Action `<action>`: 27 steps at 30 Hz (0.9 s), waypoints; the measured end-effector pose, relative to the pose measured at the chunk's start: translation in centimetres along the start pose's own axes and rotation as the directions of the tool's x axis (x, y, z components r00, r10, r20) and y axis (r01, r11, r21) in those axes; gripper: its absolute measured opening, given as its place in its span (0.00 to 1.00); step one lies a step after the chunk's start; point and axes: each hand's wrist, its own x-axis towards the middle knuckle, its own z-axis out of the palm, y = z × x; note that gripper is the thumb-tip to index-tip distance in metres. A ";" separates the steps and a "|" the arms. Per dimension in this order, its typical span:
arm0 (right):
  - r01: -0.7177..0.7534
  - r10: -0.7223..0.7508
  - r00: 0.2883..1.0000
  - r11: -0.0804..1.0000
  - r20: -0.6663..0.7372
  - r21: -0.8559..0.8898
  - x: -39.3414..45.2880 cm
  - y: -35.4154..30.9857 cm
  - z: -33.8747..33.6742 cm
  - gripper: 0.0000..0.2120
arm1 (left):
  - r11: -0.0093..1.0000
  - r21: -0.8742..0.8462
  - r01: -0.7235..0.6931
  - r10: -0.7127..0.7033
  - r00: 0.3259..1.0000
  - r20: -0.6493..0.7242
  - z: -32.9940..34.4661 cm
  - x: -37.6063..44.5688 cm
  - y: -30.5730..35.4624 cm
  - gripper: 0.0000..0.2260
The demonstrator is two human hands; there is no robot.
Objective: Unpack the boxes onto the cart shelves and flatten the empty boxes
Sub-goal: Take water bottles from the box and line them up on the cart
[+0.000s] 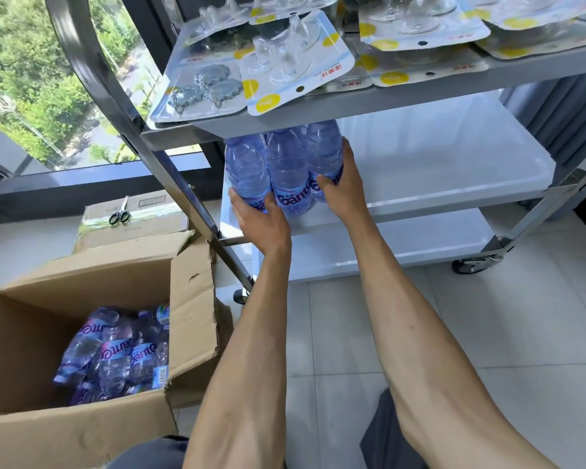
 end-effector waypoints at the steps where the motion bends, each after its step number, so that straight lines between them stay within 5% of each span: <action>1: -0.021 0.021 1.000 1.000 0.004 0.001 0.0 0.1 0.0 0.38 | 1.000 0.007 -0.003 0.003 1.000 0.001 0.0 0.0 -0.1 0.30; 4: -0.106 0.106 0.994 0.994 -0.010 -0.017 -1.1 0.7 0.3 0.42 | 0.999 0.038 0.005 -0.007 0.999 0.037 -0.3 -0.2 -0.4 0.33; 7: -0.204 0.193 0.966 0.977 -0.173 -0.053 -3.8 0.7 0.9 0.36 | 0.992 0.102 0.072 -0.079 0.995 0.067 -1.1 -1.2 -0.1 0.34; 10: -0.261 0.246 0.924 0.965 -0.293 -0.011 -7.2 -0.4 0.8 0.31 | 0.988 0.140 0.066 -0.073 0.996 0.044 -2.8 -3.5 0.3 0.27; 14: -0.285 0.269 0.922 0.959 -0.280 -0.017 -12.0 -2.0 0.8 0.24 | 0.986 0.163 0.035 -0.047 0.996 0.074 -6.1 -7.2 1.2 0.18; 19: -0.274 0.265 0.952 0.961 -0.154 -0.037 -17.9 -4.6 3.0 0.16 | 0.983 0.184 -0.003 0.001 1.000 0.013 -13.0 -9.3 1.2 0.09; 27: -0.203 0.210 0.942 0.978 0.262 -0.053 -22.8 -9.3 12.9 0.15 | 0.916 0.356 0.186 -0.129 0.976 -0.178 -25.8 -4.2 -2.1 0.13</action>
